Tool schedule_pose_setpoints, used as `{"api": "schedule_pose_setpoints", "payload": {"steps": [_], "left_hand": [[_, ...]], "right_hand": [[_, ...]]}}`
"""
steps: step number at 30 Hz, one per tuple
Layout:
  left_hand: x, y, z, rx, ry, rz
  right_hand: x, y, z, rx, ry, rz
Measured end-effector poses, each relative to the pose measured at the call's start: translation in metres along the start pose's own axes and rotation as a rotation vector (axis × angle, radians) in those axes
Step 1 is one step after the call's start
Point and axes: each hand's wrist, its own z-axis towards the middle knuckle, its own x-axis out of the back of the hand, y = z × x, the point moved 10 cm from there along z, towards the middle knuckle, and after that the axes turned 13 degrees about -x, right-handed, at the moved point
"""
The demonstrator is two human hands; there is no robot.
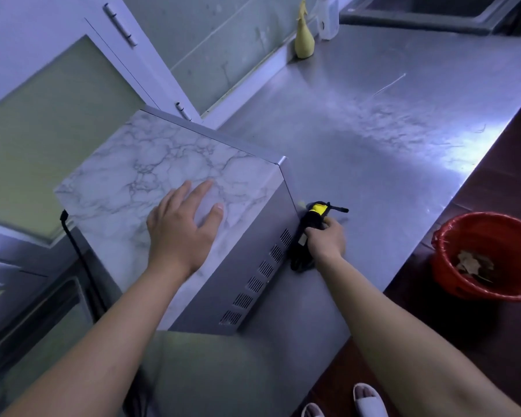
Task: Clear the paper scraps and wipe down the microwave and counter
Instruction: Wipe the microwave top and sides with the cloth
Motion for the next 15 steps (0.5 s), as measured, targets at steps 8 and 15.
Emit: {"api": "schedule_pose_setpoints", "payload": {"steps": [8,15], "left_hand": [[0.004,0.000,-0.005,-0.008,0.013,0.016],[0.009,0.002,-0.008,-0.024,0.046,0.011]], "right_hand": [[0.053,-0.046,-0.117,0.464,0.033,0.349],[0.018,-0.070,-0.230,1.206,0.167,0.081]]}}
